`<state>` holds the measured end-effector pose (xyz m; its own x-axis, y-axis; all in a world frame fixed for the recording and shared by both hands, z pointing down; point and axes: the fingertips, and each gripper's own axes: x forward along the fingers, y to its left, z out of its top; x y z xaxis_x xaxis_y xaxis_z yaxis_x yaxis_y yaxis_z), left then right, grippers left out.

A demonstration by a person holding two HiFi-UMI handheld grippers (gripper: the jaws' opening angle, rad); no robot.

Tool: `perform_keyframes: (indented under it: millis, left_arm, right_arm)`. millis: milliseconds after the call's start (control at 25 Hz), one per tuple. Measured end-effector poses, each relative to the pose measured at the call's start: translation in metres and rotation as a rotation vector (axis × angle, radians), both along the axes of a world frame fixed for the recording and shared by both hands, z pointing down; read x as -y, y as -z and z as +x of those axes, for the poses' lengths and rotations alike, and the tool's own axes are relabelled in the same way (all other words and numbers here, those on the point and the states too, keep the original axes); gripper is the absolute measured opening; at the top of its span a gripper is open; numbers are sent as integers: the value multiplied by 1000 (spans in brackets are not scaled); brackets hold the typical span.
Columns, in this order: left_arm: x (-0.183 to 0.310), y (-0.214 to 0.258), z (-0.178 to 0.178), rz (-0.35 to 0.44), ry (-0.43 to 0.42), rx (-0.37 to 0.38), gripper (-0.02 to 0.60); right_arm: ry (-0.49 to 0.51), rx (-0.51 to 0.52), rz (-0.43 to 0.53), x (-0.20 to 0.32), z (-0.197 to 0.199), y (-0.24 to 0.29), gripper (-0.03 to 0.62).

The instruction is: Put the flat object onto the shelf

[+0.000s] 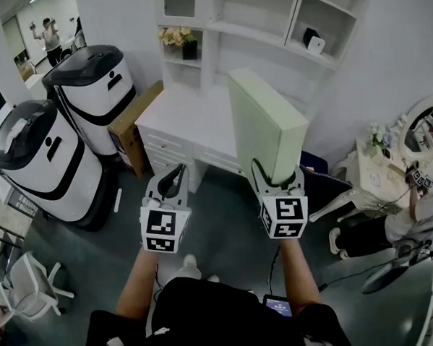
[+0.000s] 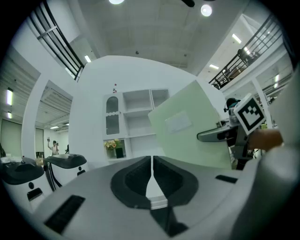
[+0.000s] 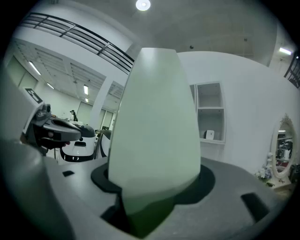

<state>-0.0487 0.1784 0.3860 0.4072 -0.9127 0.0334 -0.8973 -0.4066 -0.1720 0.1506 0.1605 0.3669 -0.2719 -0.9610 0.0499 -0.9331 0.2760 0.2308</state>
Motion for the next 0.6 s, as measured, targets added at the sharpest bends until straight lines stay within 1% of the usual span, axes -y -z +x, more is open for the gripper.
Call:
perform_keyframes:
  millis: [120, 440, 600]
  left_arm:
    - [-6, 1, 2, -2, -3, -12, 15]
    - [-13, -2, 6, -8, 3, -8, 15]
    - [-13, 3, 9, -11, -2, -40, 15]
  right_arm:
    - [7, 12, 0, -7, 1, -1, 276]
    - [13, 41, -6, -11, 8, -6, 278]
    - [28, 52, -5, -9, 9, -7, 279]
